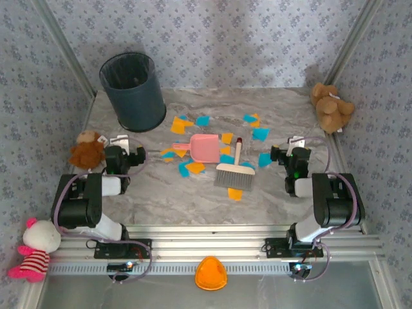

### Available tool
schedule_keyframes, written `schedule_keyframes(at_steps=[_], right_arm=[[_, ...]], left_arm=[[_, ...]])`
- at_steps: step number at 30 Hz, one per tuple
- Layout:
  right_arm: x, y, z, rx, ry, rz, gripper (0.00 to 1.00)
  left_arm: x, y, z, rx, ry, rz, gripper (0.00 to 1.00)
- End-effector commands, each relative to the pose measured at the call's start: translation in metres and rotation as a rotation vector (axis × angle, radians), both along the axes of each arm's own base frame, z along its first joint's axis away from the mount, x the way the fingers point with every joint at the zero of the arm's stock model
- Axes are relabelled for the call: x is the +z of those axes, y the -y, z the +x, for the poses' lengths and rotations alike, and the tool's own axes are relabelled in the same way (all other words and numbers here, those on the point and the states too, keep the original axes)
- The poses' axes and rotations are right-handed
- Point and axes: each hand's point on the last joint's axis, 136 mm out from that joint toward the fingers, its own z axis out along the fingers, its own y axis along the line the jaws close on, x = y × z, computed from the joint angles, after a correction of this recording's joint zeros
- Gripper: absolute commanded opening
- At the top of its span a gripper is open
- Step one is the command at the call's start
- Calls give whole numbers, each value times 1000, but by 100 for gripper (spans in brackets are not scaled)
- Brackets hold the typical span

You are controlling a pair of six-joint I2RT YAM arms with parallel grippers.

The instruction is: Sweep away the paper scraps from the table

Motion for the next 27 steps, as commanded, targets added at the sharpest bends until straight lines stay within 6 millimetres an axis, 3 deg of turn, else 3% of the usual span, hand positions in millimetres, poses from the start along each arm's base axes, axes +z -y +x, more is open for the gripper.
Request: schedule_keyframes(at_steps=[1,27], right_arm=[[4,0,5,-2,9,-20,100],[8,-5,5,20,11,-35,100]], left_arm=[[9,1,7,-2,30,-6,100],[12,-2,4,20,44,-10,100]])
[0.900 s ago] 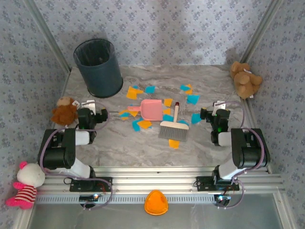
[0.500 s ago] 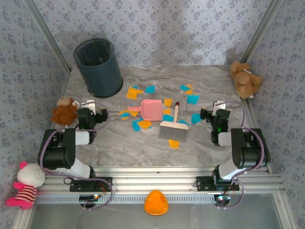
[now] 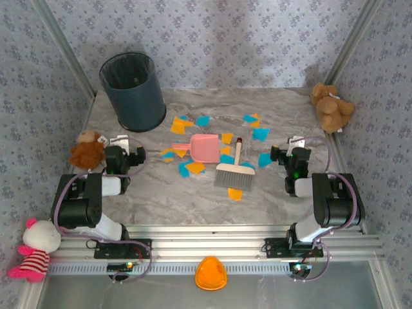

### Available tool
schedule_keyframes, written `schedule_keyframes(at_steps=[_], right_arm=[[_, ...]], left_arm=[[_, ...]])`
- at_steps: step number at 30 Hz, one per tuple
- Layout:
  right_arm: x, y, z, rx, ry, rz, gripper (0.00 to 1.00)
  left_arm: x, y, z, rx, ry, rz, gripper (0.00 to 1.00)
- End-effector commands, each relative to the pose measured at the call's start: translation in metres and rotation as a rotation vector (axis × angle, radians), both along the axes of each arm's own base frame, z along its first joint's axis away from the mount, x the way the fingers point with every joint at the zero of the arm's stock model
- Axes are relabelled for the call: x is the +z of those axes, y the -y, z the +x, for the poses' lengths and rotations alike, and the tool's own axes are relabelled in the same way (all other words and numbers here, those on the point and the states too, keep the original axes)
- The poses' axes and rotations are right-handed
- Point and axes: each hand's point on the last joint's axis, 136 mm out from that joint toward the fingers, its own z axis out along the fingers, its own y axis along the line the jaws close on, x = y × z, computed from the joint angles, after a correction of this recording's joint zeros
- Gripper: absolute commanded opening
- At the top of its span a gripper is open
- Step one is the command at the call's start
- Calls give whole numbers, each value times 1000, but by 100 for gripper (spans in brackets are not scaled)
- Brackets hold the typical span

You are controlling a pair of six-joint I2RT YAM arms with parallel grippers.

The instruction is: Sweep away the paper scraps from the table

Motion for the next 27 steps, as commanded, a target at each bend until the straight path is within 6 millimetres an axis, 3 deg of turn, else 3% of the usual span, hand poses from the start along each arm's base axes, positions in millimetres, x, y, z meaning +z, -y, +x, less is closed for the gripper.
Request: schedule_keyframes(at_steps=[1,9,15,20,27], right_arm=[[10,-3,5,8,16,-35,100],[28,15,-7,-108,43,-34,100],[47,24,-19,-187,-55,81,100],[42,21,-36,-232,-227,214,100],[36,-4,-51,-169,-318,319,100]], left_arm=[[14,-4,2,29,53,-7,99],[42,-32,-20,219,66,-20,100],[70,-33,-38,299,-59,-108,100],[80,-1,-56,262,-180,-225,100],[86,59,-76,91,-346,-267,99]])
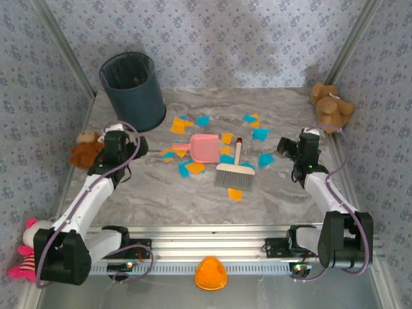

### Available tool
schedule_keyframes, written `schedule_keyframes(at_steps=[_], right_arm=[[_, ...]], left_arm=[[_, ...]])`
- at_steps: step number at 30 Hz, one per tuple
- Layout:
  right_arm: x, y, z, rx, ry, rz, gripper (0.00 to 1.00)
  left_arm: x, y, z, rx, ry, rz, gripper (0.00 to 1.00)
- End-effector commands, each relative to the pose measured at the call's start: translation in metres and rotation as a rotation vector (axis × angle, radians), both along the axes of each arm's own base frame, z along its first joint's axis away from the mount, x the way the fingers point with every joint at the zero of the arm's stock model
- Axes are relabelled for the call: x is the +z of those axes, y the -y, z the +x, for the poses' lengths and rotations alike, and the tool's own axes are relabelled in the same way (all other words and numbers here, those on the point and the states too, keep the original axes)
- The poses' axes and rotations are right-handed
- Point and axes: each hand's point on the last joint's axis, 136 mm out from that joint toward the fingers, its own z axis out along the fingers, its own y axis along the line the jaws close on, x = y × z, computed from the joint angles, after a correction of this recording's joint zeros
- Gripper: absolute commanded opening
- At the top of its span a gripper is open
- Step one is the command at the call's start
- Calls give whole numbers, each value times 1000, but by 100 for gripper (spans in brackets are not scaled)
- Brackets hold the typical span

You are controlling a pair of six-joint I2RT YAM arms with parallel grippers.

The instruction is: Sweep away the paper scraps from the table

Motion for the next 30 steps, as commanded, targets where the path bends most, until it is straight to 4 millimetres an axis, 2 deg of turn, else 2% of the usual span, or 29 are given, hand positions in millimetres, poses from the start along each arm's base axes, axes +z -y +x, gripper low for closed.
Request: schedule_keyframes(at_steps=[1,7,13,19,24,30], right_arm=[[-12,-20,-21,35,-103,100,100],[-14,-37,-31,90,-141,107,100],[-19,-45,-37,132,-172,111,100],[-24,-51,-42,148,-178,145,100],[-28,-50,-45,134,-184,150,100],[-31,-44,-51,98,-207,138,100]], left_arm=[[-6,29,-24,-73,-152,-73,100],[-9,98,-27,-242,-249,-99,99],[-13,163,-21,-423,-332,24,97],[-23,227,-11,-548,-396,75,86],[-26,284,0,-616,-392,78,77],[-41,343,5,-669,-427,105,68]])
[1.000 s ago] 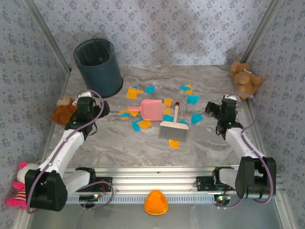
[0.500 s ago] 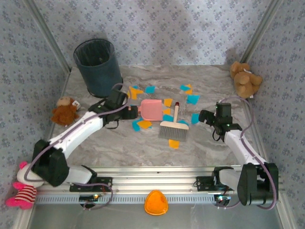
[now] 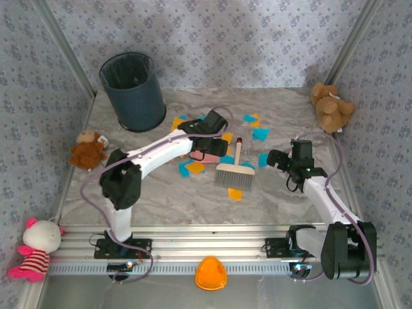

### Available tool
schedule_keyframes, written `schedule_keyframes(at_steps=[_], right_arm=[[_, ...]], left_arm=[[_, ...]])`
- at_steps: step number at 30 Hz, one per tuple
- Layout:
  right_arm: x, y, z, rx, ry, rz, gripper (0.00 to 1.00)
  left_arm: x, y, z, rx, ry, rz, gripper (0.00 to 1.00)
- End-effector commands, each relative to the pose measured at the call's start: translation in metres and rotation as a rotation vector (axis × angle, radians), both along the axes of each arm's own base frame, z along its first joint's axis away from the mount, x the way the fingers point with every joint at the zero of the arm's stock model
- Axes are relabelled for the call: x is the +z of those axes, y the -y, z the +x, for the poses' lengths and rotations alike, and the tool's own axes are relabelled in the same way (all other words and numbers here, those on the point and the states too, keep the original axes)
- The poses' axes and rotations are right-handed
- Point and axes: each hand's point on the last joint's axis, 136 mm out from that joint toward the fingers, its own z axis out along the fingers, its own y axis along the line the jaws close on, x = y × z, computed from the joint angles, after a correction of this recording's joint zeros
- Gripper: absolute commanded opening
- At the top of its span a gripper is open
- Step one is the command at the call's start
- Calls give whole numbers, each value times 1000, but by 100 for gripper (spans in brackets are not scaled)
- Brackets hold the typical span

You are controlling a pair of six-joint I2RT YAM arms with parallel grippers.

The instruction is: Sweep away the paper scraps from the table

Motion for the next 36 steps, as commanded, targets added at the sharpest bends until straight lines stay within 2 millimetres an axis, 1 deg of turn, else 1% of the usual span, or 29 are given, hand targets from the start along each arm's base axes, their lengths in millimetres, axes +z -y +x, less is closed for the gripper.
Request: schedule_keyframes(at_steps=[1,4,5,7,11,15,17,20,28,33,36], right_arm=[[-4,3,-11,-36,-30,8,100],[-3,4,-12,-40,-26,14,100],[-2,5,-13,-41,-24,15,100],[-2,5,-15,-44,-25,19,100],[0,7,-17,-48,-19,25,100],[1,7,-19,-37,-21,22,100],[0,8,-21,-41,-26,21,100],[0,9,-22,-40,-28,22,100],[-2,9,-21,-40,-26,27,100],[-3,9,-20,-42,-23,28,100],[-4,10,-20,-43,-25,27,100]], left_arm=[[-6,28,-3,-30,-29,22,66],[-16,52,0,-54,-37,32,63],[-14,61,3,-59,-29,23,61],[-20,74,4,-67,-38,27,59],[-34,86,9,-54,-40,55,56],[-49,92,13,-40,-45,74,53],[-55,93,13,-30,-53,81,52],[-65,91,13,-11,-67,94,47],[-85,90,8,-9,-111,133,46],[-92,91,6,-15,-124,140,43],[-96,92,5,-16,-135,141,39]])
